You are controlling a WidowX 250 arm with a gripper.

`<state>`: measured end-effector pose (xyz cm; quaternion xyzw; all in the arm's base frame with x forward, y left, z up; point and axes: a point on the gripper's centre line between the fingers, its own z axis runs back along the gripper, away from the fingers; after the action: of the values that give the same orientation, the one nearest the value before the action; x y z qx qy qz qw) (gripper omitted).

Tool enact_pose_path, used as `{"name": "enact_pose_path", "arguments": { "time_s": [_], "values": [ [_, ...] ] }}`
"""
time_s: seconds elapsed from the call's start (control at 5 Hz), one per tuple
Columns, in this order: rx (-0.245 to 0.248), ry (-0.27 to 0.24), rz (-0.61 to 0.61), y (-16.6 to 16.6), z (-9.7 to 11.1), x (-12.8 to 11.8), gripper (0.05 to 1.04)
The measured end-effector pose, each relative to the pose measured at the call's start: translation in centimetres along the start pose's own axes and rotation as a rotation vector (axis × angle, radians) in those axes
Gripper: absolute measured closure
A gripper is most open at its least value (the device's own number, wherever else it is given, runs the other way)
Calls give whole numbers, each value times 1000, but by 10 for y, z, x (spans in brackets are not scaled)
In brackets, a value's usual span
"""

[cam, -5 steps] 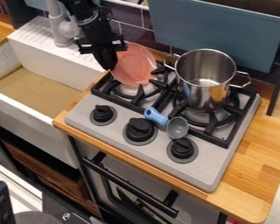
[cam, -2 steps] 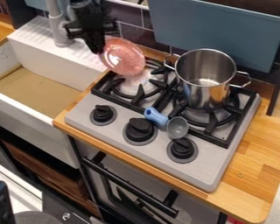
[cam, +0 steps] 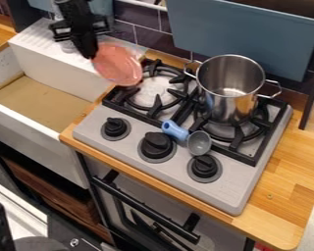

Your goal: Moved the pink plate into the switch left side burner

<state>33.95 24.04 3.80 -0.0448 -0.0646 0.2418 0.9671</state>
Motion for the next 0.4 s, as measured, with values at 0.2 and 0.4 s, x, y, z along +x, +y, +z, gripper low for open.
{"name": "enact_pose_path", "arguments": {
  "time_s": [0.2, 0.4],
  "values": [
    [-21, 42, 51, -2, -2, -8, 1030],
    [-57, 122, 91, -7, -8, -26, 1030]
  ]
}}
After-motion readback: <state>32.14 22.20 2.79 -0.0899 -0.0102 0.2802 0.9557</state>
